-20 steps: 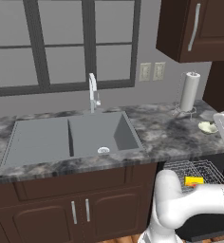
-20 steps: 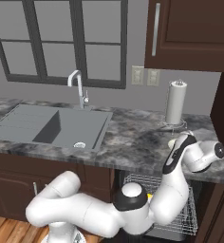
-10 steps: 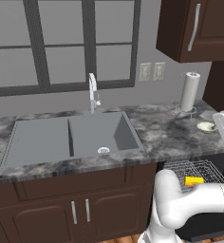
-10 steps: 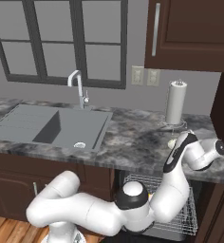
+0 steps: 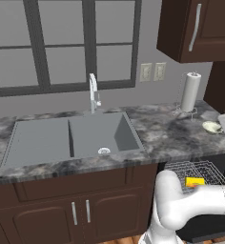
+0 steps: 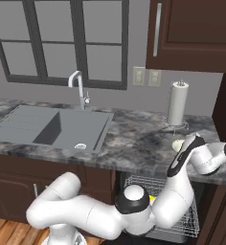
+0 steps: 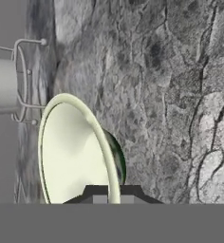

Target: Pick up the cup and bowl from the counter, place them in the dishwasher, and close the dishwasher door.

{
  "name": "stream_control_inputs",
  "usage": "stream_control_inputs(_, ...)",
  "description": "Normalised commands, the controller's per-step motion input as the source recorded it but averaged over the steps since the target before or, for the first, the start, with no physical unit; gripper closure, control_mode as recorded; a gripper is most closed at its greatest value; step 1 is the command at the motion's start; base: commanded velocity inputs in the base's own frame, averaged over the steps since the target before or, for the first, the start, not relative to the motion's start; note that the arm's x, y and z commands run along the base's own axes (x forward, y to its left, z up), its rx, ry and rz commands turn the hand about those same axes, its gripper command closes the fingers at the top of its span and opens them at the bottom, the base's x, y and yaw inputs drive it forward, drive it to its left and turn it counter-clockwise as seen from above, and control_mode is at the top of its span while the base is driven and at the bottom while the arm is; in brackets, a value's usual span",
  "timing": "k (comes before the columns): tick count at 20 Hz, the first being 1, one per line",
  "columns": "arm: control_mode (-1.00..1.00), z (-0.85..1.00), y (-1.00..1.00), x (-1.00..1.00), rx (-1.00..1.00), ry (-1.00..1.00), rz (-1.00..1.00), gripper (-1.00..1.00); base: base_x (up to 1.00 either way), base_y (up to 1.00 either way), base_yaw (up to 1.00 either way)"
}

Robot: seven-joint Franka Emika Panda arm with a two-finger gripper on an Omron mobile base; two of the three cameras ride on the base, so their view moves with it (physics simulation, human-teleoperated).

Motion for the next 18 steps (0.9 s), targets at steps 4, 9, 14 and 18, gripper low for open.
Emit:
stream_control_inputs(4,-1.00,0.04,-0.03,-0.73,0.00,-0.07,0.05,1.00,0.00,0.00,0.00)
stream_control_inputs(9,-1.00,-0.02,0.03,-0.68,0.00,-0.03,0.06,1.00,0.00,0.00,0.00)
stream_control_inputs(14,-1.00,-0.25,0.22,-0.60,0.00,0.00,0.07,1.00,0.00,0.00,0.00)
stream_control_inputs(18,-1.00,-0.33,0.23,-0.54,0.00,0.00,0.07,1.00,0.00,0.00,0.00)
